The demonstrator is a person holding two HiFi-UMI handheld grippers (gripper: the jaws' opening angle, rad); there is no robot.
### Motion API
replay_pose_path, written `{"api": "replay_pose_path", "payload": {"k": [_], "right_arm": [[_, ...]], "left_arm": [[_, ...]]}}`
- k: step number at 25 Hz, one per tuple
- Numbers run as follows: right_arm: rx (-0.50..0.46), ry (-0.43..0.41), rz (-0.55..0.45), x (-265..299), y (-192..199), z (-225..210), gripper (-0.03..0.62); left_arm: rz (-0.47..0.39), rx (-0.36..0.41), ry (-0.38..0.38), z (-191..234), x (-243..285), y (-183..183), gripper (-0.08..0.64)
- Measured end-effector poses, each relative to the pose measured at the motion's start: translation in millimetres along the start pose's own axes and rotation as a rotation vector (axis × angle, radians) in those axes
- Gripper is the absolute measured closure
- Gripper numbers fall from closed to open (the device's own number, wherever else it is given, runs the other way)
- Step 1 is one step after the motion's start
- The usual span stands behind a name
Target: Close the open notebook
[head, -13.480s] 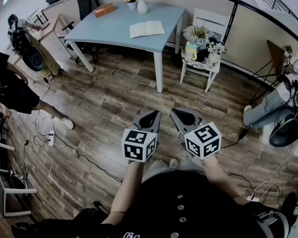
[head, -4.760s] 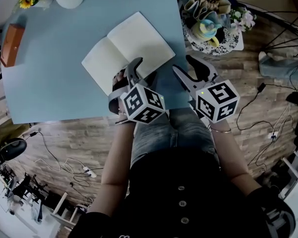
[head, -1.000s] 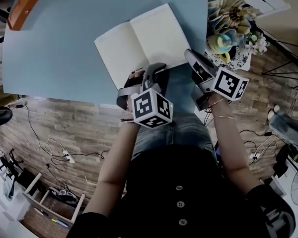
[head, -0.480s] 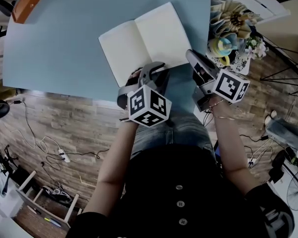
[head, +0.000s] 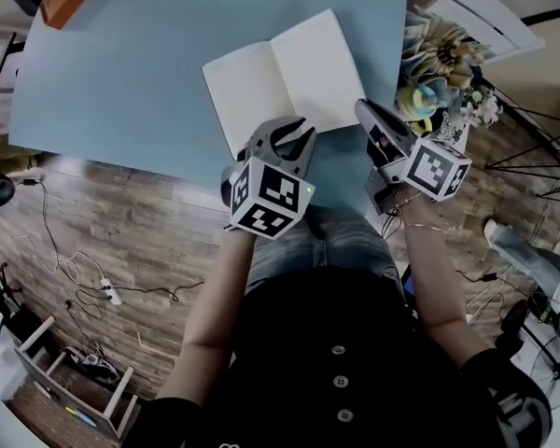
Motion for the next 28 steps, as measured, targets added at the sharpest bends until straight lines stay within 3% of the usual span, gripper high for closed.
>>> {"api": "replay_pose_path", "payload": {"k": [7, 13, 28], "right_arm": [[-0.053, -0.032, 0.034, 3, 3, 20, 0.557], [-0.094, -0.077, 0.058, 7, 3, 35, 0.557], [-0.170, -0.203, 0.179, 35, 31, 79, 0.558]], "left_arm": [[-0.083, -0.187, -0.019, 22, -24, -4, 0.499], [-0.111, -0.301, -0.042, 32, -39, 7, 0.500], [-0.147, -0.421, -0.124, 45, -75, 38, 0.509]]}}
Point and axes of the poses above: the fingertips, and each gripper's own axes: x forward along the fingers, z to its left, y out of its underside, the point moved 1 cm from there along -x, backward along the fingers, and after that the axes turned 1 degree about -x, right-handed, at the moved point
